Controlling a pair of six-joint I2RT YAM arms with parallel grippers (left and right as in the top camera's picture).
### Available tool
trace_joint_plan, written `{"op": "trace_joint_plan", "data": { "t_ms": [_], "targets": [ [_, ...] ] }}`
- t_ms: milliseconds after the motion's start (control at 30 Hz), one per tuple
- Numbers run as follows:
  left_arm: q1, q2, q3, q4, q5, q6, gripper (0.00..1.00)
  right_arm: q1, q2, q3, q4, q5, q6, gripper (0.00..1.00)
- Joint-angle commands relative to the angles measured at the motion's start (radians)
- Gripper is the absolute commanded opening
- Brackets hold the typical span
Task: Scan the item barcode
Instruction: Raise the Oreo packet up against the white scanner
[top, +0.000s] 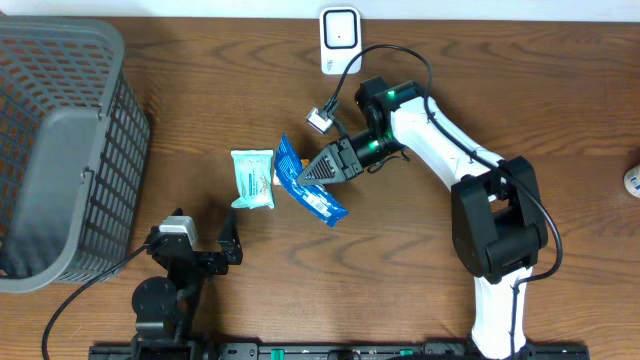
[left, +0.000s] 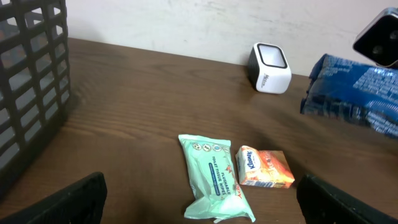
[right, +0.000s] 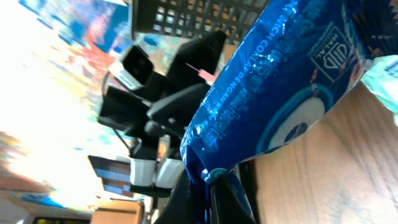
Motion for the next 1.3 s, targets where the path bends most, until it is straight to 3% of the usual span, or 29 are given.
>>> {"op": "trace_joint_plan", "data": {
  "t_ms": [0, 300, 367, 467, 633, 900, 1267],
  "targets": [
    [0.003, -0.005, -0.014, -0.027, 0.016, 0.02, 0.98, -0.002, 0.004, 0.0, -0.002, -0.115, 0.018, 0.01],
    [0.003, -0.005, -0.014, -0.027, 0.016, 0.02, 0.98, -0.004, 0.0, 0.021, 0.011, 0.053, -0.039, 0.02],
    [0.003, -0.005, -0.014, -0.027, 0.016, 0.02, 0.98, 0.005, -0.005, 0.065, 0.039, 0.246, 0.056, 0.02],
    [0.003, -0.005, -0.014, -0.027, 0.016, 0.02, 0.98, 0.019, -0.011, 0.11, 0.157, 0.5, 0.314, 0.01],
    [0.003, -0.005, -0.014, -0.027, 0.016, 0.02, 0.98, 0.044, -0.012, 0.162, 0.325, 0.953, 0.478, 0.01],
    [0.003, -0.005, -0.014, -0.027, 0.016, 0.02, 0.98, 0.045, -0.012, 0.167, 0.61, 1.273, 0.463, 0.01],
    [0.003, -0.005, -0.014, -0.027, 0.016, 0.02, 0.98, 0.045, -0.003, 0.167, 1.042, 1.558, 0.136, 0.01]
  ]
}}
